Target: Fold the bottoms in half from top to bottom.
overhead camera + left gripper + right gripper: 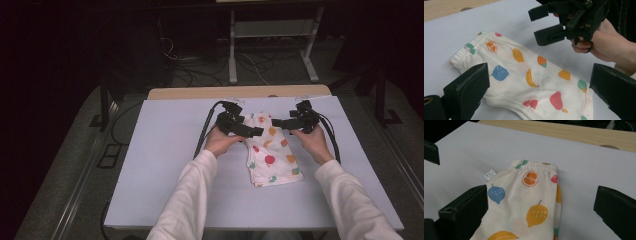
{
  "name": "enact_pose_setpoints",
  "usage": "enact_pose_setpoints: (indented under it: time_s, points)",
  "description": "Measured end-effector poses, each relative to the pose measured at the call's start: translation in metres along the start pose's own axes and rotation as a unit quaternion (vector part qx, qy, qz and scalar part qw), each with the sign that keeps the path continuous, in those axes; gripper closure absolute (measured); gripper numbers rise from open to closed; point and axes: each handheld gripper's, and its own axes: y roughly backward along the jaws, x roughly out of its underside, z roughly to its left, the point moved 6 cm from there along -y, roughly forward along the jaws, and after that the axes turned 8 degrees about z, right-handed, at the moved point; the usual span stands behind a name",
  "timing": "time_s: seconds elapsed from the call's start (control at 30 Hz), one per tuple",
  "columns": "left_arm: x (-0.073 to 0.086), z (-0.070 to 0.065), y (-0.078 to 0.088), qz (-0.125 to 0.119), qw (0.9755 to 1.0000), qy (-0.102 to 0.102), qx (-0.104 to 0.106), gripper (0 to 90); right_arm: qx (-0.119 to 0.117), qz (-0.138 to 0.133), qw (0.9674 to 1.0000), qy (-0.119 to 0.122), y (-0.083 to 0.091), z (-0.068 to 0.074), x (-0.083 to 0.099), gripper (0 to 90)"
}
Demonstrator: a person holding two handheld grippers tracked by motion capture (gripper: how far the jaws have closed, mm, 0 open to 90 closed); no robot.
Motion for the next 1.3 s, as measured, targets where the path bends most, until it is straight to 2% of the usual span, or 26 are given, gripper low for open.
enact_pose_setpoints:
  time_s: [0.27,0.6,0.9,1.07,1.23,1.3]
  points:
    - [-0.007,0.012,-0.002,-0.008,0.9999,0.008,-0.002,2.3,-0.006,0.007,0.9999,-0.008,-0.002,-0.005,0.002,0.0]
    - [-0.011,0.032,-0.005,0.001,0.9997,0.021,-0.011,2.3,-0.007,0.019,0.9997,-0.011,-0.003,-0.009,-0.006,0.0]
    - [-0.005,0.059,-0.012,0.001,0.9978,0.062,-0.021,2.6,-0.007,0.035,0.9993,-0.012,-0.011,-0.012,-0.011,0.0]
    - [-0.003,0.073,-0.012,-0.005,0.9961,0.082,-0.031,4.0,-0.01,0.038,0.9991,-0.017,-0.016,-0.013,-0.011,0.0]
    - [-0.002,0.082,-0.018,-0.015,0.9943,0.102,-0.028,7.0,-0.009,0.045,0.9986,-0.024,-0.023,-0.015,-0.012,0.0]
    - [-0.001,0.088,-0.022,-0.018,0.9927,0.115,-0.031,7.3,-0.007,0.046,0.9986,-0.025,-0.026,-0.016,-0.014,0.0]
